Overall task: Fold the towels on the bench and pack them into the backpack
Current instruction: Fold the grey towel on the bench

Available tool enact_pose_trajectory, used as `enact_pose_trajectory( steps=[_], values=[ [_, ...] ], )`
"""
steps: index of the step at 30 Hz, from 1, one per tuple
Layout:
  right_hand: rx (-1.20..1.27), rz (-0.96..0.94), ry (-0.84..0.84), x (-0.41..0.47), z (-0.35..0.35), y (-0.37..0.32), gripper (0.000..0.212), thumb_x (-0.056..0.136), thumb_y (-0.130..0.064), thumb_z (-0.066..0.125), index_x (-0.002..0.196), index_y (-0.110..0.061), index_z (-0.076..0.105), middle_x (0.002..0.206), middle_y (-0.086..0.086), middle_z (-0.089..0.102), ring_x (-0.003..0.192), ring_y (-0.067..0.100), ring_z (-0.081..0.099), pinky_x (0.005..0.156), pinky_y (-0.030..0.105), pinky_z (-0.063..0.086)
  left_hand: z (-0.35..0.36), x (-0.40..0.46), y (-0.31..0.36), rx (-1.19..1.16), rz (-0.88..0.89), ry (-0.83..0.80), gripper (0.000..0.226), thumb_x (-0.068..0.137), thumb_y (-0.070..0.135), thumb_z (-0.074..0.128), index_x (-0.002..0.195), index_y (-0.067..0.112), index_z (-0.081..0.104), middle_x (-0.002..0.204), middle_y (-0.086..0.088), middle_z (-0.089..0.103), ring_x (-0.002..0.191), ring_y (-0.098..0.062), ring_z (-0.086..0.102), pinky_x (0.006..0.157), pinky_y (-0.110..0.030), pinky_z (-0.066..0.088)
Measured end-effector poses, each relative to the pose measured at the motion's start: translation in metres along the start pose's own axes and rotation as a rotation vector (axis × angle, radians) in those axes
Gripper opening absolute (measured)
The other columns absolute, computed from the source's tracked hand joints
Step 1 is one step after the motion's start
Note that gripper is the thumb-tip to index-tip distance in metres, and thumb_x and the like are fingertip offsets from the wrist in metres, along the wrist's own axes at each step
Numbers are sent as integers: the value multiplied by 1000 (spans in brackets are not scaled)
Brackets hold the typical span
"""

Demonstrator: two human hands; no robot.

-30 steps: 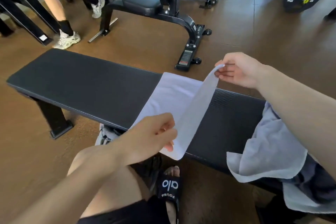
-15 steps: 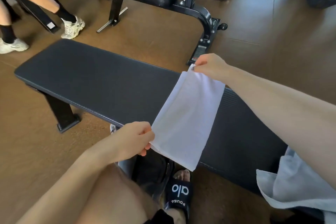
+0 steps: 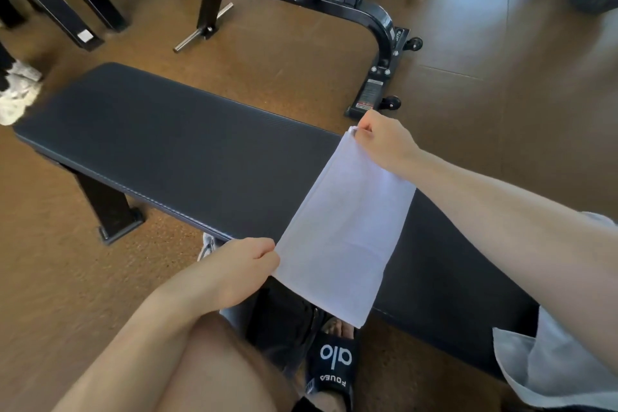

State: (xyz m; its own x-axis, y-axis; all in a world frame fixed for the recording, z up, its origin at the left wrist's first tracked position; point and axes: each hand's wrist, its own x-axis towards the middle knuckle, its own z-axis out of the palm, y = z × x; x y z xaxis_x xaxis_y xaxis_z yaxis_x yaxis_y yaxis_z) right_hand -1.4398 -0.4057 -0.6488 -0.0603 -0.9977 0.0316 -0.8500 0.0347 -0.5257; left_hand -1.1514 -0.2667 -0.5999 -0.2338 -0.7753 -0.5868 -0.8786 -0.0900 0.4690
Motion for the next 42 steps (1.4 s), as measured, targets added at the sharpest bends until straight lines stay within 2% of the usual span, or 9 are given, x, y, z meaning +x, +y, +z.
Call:
enact_pose_trajectory(
  steps=[5,8,10,14,19,24,28,32,42],
  values=[
    [-26,-54,-26,4,-4,1,11,97,-25,43,99,-19,51,86,1,62,82,27,61,68,38,47,2,1,-1,84,24,11,26,95,29,44,72,19,38,68,6,42,63,-13,38,60,-29,32],
    [-17,-163,-69,4,-12,-2,28,95,-18,45,121,-24,53,103,0,63,92,22,60,80,39,50,2,1,-4,124,32,41,28,96,36,47,74,19,44,69,6,48,62,-13,41,60,-29,35],
    [-53,-260,-132,3,-18,-6,38,92,-11,43,126,-28,52,109,-3,56,95,20,57,81,38,49,4,1,-6,114,41,84,31,95,44,50,77,18,47,67,6,52,61,-13,44,60,-30,38],
    [-175,-368,-267,6,-27,-12,39,83,-4,42,106,-36,51,100,-7,47,90,24,54,74,41,49,4,-2,-3,116,116,206,29,95,51,50,83,24,47,75,6,59,64,-14,52,61,-30,42],
    [-265,-417,-332,14,-32,-17,32,78,-4,50,88,-34,48,88,-7,43,84,22,51,68,41,46,4,-1,1,124,196,265,19,97,39,55,86,27,46,85,8,60,77,-12,57,73,-36,52],
    [-290,-445,-357,21,-39,-24,31,75,-2,48,78,-33,44,82,-6,46,74,12,44,62,35,40,4,1,-3,64,236,248,16,96,28,57,85,27,45,78,5,58,65,-10,48,63,-30,47],
    [-309,-456,-397,25,-43,-24,37,78,4,43,83,-31,50,87,-3,50,80,14,48,66,37,43,3,-2,-2,55,292,241,15,96,22,56,87,27,46,75,5,56,62,-9,44,61,-28,44],
    [-349,-457,-449,25,-45,-28,37,80,8,43,89,-24,59,90,-3,49,81,12,46,63,30,38,0,-3,-2,17,307,220,13,96,19,55,88,26,48,77,3,58,61,-7,44,59,-24,43],
    [-292,-418,-419,30,-73,-31,20,79,-2,57,78,-21,63,80,-3,62,76,13,57,65,33,49,-3,-7,2,-142,347,180,21,91,12,57,99,32,56,83,6,62,62,-5,49,59,-18,44]
  ],
)
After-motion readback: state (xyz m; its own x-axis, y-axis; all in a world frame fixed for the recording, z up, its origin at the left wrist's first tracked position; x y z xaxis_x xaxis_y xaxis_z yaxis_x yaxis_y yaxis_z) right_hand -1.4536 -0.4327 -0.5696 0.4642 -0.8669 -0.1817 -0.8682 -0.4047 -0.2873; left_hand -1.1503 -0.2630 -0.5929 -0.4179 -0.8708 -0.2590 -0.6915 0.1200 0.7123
